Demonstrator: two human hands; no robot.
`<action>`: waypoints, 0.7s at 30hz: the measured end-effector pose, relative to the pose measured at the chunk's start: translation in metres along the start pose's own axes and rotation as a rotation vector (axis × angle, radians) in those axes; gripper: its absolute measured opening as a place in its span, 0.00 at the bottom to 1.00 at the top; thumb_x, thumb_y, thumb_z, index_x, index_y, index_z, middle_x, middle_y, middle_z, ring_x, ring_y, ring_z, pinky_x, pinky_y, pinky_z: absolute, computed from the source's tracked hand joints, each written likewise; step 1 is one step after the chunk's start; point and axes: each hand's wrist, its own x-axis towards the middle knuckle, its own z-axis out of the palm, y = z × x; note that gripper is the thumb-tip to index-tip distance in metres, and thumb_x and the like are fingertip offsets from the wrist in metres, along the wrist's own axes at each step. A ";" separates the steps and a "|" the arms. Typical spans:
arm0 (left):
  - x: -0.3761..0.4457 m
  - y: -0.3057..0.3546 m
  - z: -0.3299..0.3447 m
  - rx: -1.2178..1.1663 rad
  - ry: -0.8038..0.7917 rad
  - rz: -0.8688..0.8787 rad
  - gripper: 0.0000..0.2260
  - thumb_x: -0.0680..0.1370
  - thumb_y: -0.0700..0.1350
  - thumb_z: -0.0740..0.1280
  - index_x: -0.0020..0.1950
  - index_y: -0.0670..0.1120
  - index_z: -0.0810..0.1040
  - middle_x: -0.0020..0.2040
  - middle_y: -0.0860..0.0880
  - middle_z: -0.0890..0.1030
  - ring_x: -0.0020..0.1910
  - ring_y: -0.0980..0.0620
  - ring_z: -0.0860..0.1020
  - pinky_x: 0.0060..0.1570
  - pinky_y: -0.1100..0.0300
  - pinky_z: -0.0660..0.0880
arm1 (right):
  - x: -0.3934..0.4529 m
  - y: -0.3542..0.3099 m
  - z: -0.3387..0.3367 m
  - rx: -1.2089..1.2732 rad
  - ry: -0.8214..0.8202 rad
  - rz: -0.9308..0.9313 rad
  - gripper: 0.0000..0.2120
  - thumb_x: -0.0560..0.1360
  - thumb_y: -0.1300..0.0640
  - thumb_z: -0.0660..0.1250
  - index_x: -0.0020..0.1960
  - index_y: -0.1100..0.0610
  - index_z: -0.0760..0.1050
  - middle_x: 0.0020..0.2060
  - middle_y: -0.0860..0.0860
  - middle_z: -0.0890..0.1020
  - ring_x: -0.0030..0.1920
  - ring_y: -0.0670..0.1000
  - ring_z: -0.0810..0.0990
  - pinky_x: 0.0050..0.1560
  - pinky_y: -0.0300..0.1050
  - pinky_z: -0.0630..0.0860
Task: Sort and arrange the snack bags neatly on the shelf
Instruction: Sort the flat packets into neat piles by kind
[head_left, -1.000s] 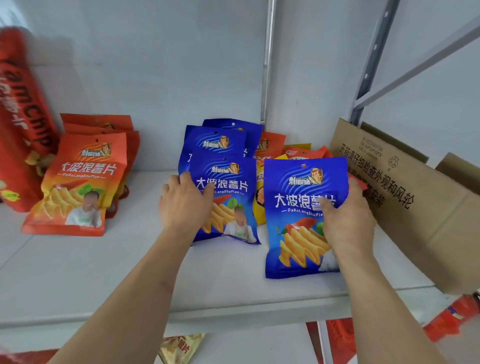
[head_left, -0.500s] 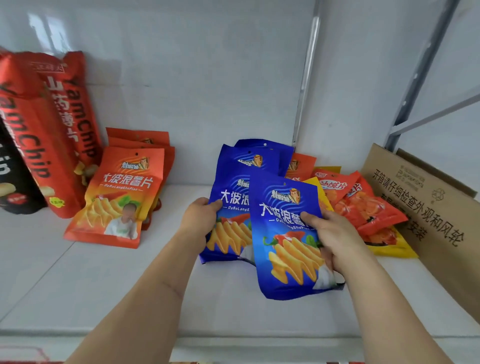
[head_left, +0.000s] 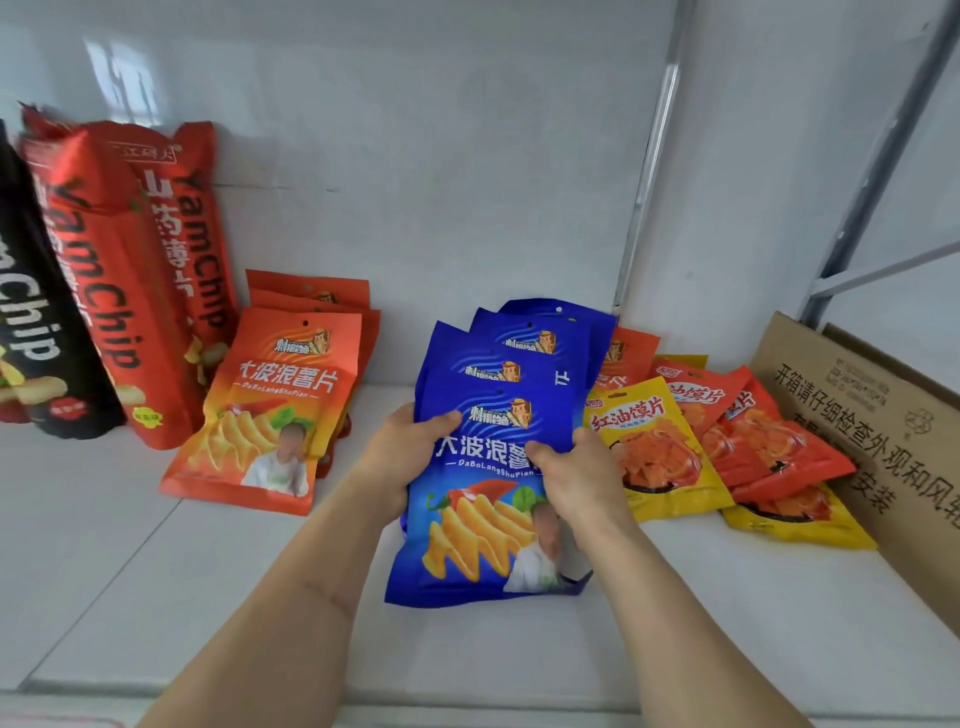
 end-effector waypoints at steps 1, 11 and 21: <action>0.001 0.000 -0.004 0.027 0.010 0.009 0.16 0.78 0.50 0.70 0.61 0.43 0.75 0.47 0.44 0.87 0.45 0.43 0.86 0.48 0.47 0.83 | 0.002 -0.001 0.001 -0.016 0.001 -0.010 0.16 0.75 0.46 0.72 0.53 0.55 0.73 0.49 0.49 0.83 0.46 0.49 0.84 0.45 0.49 0.82; 0.013 0.001 -0.050 0.098 -0.010 0.042 0.18 0.78 0.52 0.70 0.63 0.44 0.74 0.52 0.43 0.86 0.50 0.40 0.85 0.58 0.37 0.78 | 0.046 -0.016 -0.018 -0.296 0.153 -0.008 0.25 0.75 0.36 0.65 0.61 0.53 0.70 0.55 0.50 0.79 0.50 0.51 0.79 0.41 0.45 0.75; 0.013 -0.003 -0.047 0.093 -0.062 0.033 0.14 0.79 0.51 0.68 0.60 0.44 0.75 0.50 0.44 0.87 0.49 0.42 0.86 0.53 0.46 0.81 | 0.064 -0.009 -0.014 -0.043 0.201 0.027 0.17 0.78 0.50 0.69 0.62 0.57 0.74 0.57 0.53 0.81 0.50 0.50 0.78 0.43 0.46 0.78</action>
